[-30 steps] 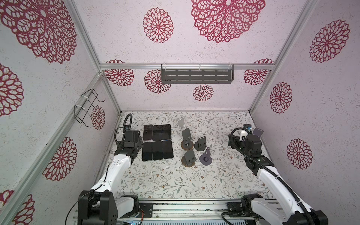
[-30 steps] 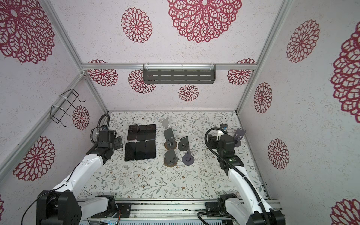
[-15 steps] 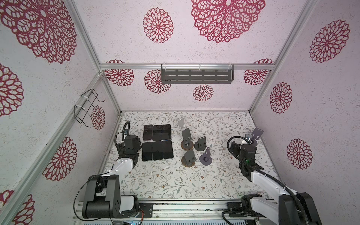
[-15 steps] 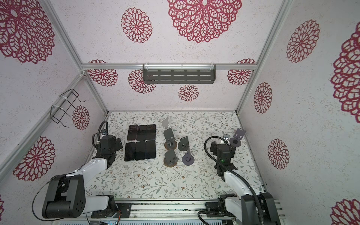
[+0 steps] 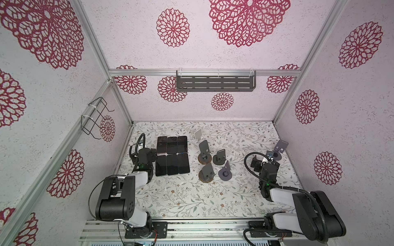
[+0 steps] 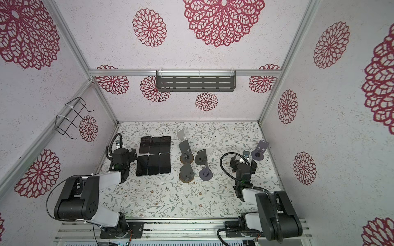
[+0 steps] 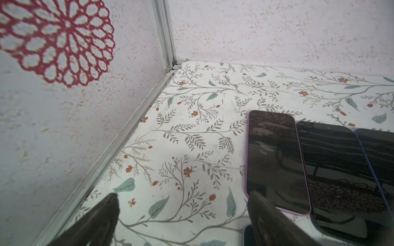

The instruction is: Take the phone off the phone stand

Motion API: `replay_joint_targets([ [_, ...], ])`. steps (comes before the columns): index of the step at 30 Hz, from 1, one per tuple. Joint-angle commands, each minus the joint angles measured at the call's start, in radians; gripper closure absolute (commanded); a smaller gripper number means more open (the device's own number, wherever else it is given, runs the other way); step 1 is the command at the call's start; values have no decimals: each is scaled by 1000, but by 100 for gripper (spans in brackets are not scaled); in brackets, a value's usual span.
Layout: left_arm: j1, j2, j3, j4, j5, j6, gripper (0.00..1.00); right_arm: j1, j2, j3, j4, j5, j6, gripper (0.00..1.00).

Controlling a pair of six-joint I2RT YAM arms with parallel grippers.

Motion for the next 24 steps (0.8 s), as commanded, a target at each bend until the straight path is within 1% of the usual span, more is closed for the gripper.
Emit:
replay_joint_targets([
  [1, 29, -10, -31, 134, 51, 0, 3, -4, 14, -9, 160, 17, -52, 1],
  [3, 56, -19, -48, 136, 93, -26, 3, -6, 32, -16, 203, 13, -70, 1],
  [7, 76, 22, -103, 288, 152, -27, 3, -9, 143, -51, 385, 5, -94, 1],
  [9, 76, 12, -103, 262, 151, -28, 3, -10, 215, -63, 485, 7, -99, 1],
  [10, 76, 14, -102, 261, 151, -28, 3, -13, 229, -64, 486, 11, -84, 1],
  [11, 75, 20, -102, 271, 152, -30, 3, -16, 267, -61, 539, 24, -97, 1],
  [13, 78, 21, -102, 278, 156, -30, 3, -20, 230, -33, 422, 12, -72, 1],
  [14, 78, 19, -101, 270, 154, -30, 3, -26, 247, -22, 430, 15, -79, 1],
  [16, 78, 21, -102, 274, 154, -30, 3, -33, 230, 4, 349, -2, -61, 1],
  [24, 78, 19, -104, 275, 154, -30, 3, -41, 234, 8, 352, -6, -60, 1],
])
